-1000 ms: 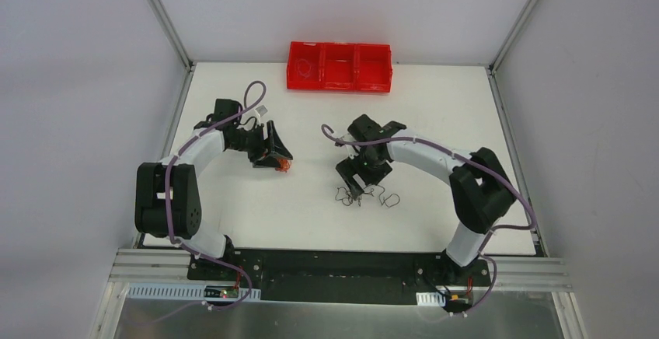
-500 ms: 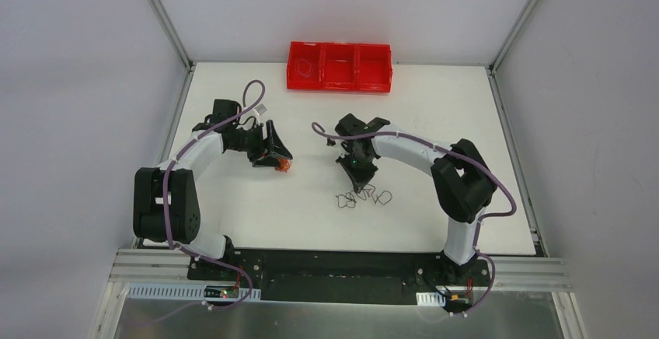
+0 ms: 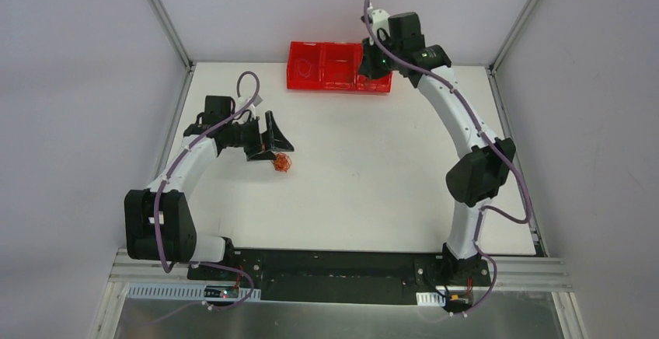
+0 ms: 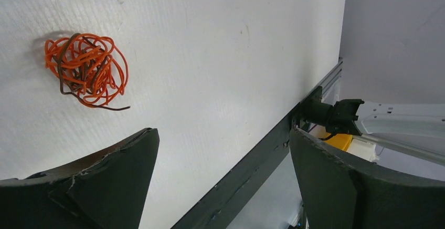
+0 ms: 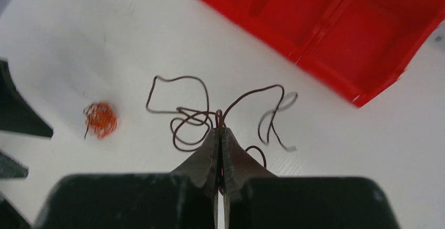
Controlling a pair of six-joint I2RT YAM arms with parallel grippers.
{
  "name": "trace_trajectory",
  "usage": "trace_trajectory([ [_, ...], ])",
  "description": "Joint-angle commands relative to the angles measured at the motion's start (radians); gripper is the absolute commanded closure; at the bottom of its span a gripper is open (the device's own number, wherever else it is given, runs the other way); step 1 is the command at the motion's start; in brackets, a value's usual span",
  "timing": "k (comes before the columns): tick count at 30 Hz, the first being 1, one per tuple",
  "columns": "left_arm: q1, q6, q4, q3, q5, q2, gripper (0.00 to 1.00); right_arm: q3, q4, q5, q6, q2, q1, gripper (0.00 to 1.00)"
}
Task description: Untangle the cables
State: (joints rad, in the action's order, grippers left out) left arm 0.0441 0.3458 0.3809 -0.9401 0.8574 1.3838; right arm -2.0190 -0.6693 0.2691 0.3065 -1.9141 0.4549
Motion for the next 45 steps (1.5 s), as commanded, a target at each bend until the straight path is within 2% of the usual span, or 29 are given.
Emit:
trace_trajectory([
  [1,-0.01,-0.038,-0.003,-0.05,-0.018,-0.051,0.01,-0.147,0.189,-0.046,-0.043,-0.129,-0.058,1.0],
  [7,-0.012,-0.037,-0.004,-0.044,-0.034,-0.052,0.01,-0.352,0.325,-0.114,-0.099,-0.338,-0.136,1.0],
  [15,-0.02,-0.036,-0.004,-0.037,-0.041,-0.025,0.01,-0.371,0.607,-0.15,-0.235,-0.485,-0.215,1.0],
  [19,-0.024,-0.036,-0.004,-0.043,-0.041,-0.012,0.01,-0.404,0.688,-0.138,-0.304,-0.558,-0.245,1.0],
  [27,-0.036,-0.032,-0.004,-0.043,-0.047,0.011,0.01,-0.445,0.771,-0.088,-0.304,-0.637,-0.256,1.0],
  [28,-0.036,-0.03,-0.004,-0.043,-0.047,0.014,0.01,-0.445,0.774,-0.087,-0.305,-0.642,-0.256,0.95],
  [31,-0.038,-0.029,-0.004,-0.05,-0.059,0.014,0.01,-0.424,0.758,-0.075,-0.302,-0.631,-0.256,0.55],
  [32,-0.038,-0.034,0.0,-0.054,-0.064,0.011,0.01,-0.402,0.751,-0.062,-0.295,-0.612,-0.256,0.48],
  [34,-0.038,-0.063,0.03,-0.075,-0.081,0.014,0.01,-0.333,0.749,-0.024,-0.268,-0.555,-0.256,0.45],
  [37,-0.038,-0.119,0.136,-0.129,-0.181,0.055,0.01,-0.225,0.732,0.017,-0.232,-0.432,-0.256,0.42],
  [39,-0.049,-0.13,0.178,-0.142,-0.204,0.09,0.01,-0.171,0.657,0.048,-0.215,-0.359,-0.257,0.37],
  [42,-0.064,-0.127,0.181,-0.127,-0.192,0.131,0.05,-0.108,0.472,0.163,-0.179,-0.245,-0.257,0.28],
  [45,-0.064,-0.141,0.176,-0.131,-0.189,0.197,0.12,-0.074,0.206,0.322,-0.138,-0.154,-0.255,0.22],
])
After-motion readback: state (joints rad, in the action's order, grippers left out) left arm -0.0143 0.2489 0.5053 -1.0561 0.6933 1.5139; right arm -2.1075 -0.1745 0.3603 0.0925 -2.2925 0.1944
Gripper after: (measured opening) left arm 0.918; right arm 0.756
